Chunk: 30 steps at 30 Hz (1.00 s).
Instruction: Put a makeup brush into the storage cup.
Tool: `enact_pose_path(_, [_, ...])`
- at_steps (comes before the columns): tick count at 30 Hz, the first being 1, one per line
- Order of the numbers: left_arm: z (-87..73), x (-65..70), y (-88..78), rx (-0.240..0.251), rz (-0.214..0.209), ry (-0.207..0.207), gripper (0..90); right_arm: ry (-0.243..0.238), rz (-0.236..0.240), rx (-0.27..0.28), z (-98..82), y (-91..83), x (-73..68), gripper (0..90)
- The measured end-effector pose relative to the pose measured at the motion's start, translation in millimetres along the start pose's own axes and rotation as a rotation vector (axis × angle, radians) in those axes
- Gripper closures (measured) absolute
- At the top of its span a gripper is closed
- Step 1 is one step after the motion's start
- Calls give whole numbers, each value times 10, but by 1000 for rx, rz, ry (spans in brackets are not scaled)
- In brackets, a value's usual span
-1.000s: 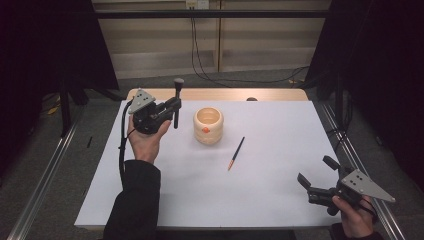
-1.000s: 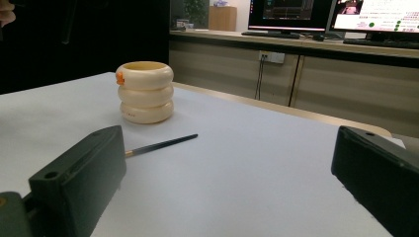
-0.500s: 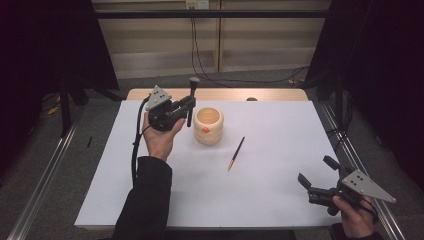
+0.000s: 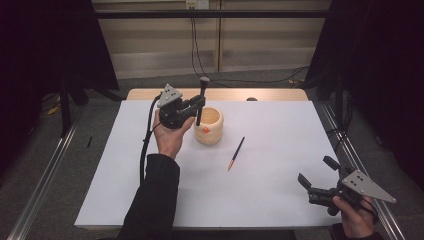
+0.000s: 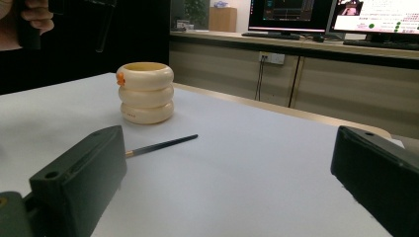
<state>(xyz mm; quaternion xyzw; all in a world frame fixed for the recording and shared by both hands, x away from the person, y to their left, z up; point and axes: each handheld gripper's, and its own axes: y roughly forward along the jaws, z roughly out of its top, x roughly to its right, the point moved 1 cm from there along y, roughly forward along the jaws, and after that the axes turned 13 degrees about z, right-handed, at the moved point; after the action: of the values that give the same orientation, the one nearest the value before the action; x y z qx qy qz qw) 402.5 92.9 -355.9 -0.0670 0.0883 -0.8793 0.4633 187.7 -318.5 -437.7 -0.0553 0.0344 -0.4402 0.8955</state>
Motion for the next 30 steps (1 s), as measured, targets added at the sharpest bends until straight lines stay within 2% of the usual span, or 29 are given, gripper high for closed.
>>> enact_pose_path(3, [4,9,37,2,6,-2,788,0,-1,-1,-1,1,2,2])
enact_pose_path(5, [16,8,48,-6,14,11,788,0,-1,-1,-2,0,2,2])
enact_pose_path(6, [22,-1,63,2,20,-5,788,0,0,-1,-2,1,2,2])
enact_pose_path(8, [25,2,75,1,19,2,787,0,-1,-1,-2,1,2,2])
enact_pose_path(9, [22,6,97,-6,33,25,788,-1,-2,1,-1,-1,2,2])
enact_pose_path(10, [19,0,117,-6,21,31,788,-1,-2,1,0,0,3,2])
enact_pose_path(11, [16,7,130,-11,38,31,788,-1,-2,1,0,0,3,2])
enact_pose_path(13, [8,0,157,-5,38,26,788,-1,-1,0,0,1,1,2])
enact_pose_path(15, [6,-15,178,-11,46,37,788,0,-1,0,0,0,0,2])
enact_pose_path(17, [7,-31,186,-16,50,22,788,-3,-2,-1,-1,-6,6,2])
enact_pose_path(18, [6,-33,202,-4,38,7,788,-3,-1,-1,-1,-5,7,2])
enact_pose_path(19, [5,-26,215,-1,48,2,788,-3,-1,-1,-1,-5,7,2])
enact_pose_path(21, [2,-14,244,-3,34,3,787,-2,0,0,-1,0,2,2])
enact_pose_path(22, [-1,-4,255,-13,29,19,787,-2,0,1,0,1,3,2])
enact_pose_path(26, [-30,32,302,-19,33,24,787,-2,-1,0,-1,-1,5,2])
enact_pose_path(27, [-50,36,335,-11,28,7,787,-2,-2,-1,-1,-2,5,2])
enact_pose_path(30, [-76,35,377,-18,35,5,787,-3,0,0,-1,-2,3,2])
